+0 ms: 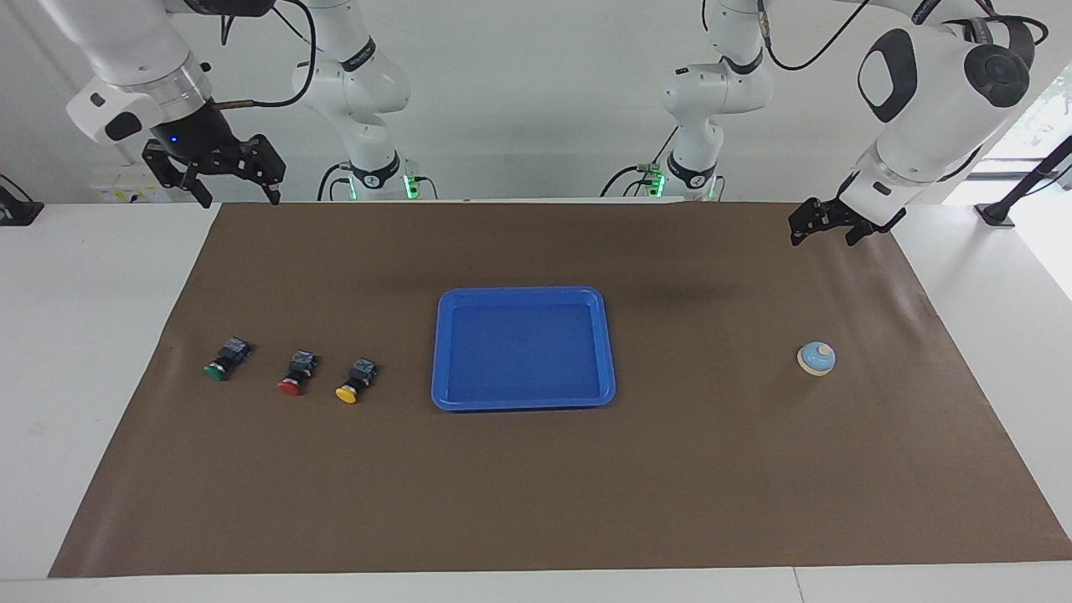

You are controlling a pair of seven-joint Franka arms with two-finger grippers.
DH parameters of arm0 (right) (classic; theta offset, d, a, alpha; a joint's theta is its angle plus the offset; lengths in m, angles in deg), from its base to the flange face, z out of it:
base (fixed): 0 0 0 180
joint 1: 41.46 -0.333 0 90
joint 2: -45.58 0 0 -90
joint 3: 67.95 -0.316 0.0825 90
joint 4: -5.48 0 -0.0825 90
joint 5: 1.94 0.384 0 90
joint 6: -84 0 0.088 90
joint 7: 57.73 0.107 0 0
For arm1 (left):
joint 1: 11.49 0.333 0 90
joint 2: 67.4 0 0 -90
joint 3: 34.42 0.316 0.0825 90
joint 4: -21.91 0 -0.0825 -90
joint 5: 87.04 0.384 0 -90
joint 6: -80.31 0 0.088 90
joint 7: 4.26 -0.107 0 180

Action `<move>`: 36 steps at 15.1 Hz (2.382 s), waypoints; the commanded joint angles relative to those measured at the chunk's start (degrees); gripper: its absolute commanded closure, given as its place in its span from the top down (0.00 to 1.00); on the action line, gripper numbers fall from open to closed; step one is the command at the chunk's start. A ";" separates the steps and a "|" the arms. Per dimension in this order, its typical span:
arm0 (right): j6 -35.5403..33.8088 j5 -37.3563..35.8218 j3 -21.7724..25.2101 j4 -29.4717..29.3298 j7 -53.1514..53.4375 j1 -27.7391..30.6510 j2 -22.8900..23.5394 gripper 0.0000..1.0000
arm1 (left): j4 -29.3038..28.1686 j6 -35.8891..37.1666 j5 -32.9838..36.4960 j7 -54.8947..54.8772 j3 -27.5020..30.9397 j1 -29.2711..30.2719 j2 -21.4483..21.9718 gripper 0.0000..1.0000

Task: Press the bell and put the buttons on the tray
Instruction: 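Lift the left gripper off the bell while the right gripper reaches the buttons, then grasp the yellow-top push button with the right gripper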

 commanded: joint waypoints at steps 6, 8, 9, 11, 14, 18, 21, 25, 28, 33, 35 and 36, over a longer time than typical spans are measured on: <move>17.81 0.29 -1.03 22.89 0.05 -0.07 -9.01 1.00 | 1.18 1.09 -0.94 1.64 1.04 -1.86 -0.57 1.00; 25.19 0.20 -1.38 28.87 0.57 -0.86 -9.02 1.00 | 1.18 1.09 -1.64 1.73 1.12 -1.86 -0.57 1.00; 28.19 0.20 -1.38 31.34 0.84 -2.17 -8.58 1.00 | 1.27 1.00 -1.64 1.73 1.12 -1.86 -0.65 1.00; 34.95 0.20 -1.38 33.29 3.37 -2.62 -3.34 1.00 | 1.27 0.74 -1.73 1.81 1.12 -1.95 -0.65 1.00; 45.24 0.02 -1.38 33.29 5.50 -2.88 4.41 1.00 | 1.18 -0.66 -1.56 3.13 1.12 -1.86 -0.65 1.00; 52.63 -0.41 -1.38 34.26 9.44 -5.96 8.73 1.00 | 1.18 -1.28 -1.29 3.22 1.04 -1.95 -0.74 1.00; 59.13 -0.59 -1.38 33.82 9.45 -5.87 14.34 1.00 | 2.05 -0.50 -1.20 3.13 1.04 -2.21 -0.57 1.00; 62.74 -0.50 -1.29 32.94 9.98 -5.87 18.40 1.00 | 3.64 1.09 -1.12 3.22 1.04 -2.30 -0.39 1.00; 63.20 -0.50 -1.38 32.85 10.07 -5.96 19.19 0.93 | 3.47 1.18 -0.94 2.96 0.95 -2.30 -0.21 1.00; 60.66 -0.59 -1.38 32.42 9.63 -5.87 19.11 0.00 | 2.85 0.47 -0.94 2.87 0.95 -2.21 0.31 1.00; 59.68 -0.50 -1.38 31.10 9.45 -5.87 19.11 0.00 | 2.85 0.56 -0.94 2.87 0.95 -2.21 0.31 1.00; 57.77 -0.50 -1.38 29.79 9.45 -5.96 19.11 0.00 | 2.85 0.47 -0.94 2.87 0.95 -2.21 0.31 1.00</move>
